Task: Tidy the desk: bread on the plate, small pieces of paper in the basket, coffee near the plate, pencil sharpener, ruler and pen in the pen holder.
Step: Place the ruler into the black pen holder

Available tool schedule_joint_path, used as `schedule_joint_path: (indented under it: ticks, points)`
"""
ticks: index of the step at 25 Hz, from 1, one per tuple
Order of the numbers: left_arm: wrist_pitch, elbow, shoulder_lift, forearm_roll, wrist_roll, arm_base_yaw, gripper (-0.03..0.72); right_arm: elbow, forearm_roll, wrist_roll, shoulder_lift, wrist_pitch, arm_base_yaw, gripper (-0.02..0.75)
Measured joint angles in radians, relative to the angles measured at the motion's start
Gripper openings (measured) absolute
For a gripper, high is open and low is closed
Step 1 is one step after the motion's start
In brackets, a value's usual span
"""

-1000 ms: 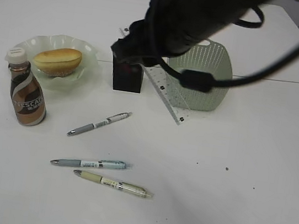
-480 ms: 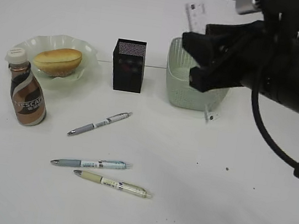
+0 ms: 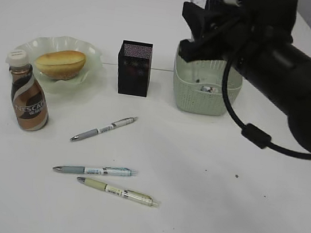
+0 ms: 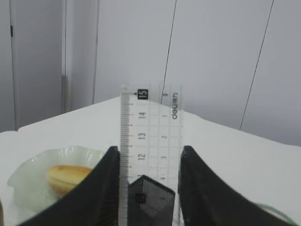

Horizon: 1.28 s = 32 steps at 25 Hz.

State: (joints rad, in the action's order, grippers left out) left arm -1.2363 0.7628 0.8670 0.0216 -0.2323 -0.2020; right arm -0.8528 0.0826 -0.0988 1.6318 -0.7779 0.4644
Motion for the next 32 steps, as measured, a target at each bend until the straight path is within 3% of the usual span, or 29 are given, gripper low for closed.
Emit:
schedule_joint_path:
  ticks: [10,19,32]
  points:
    - [0.009,0.000,0.000,0.040,0.000,0.000,0.444,-0.382,-0.018,-0.004,0.349,-0.191,0.000,0.259]
    - [0.027,0.000,0.000,0.064,0.000,0.000,0.444,-0.649,-0.051,-0.004,0.608,-0.200,0.000,0.259]
    - [0.032,0.000,0.000,0.070,0.000,0.000,0.444,-0.924,-0.052,0.037,0.801,-0.172,0.000,0.259]
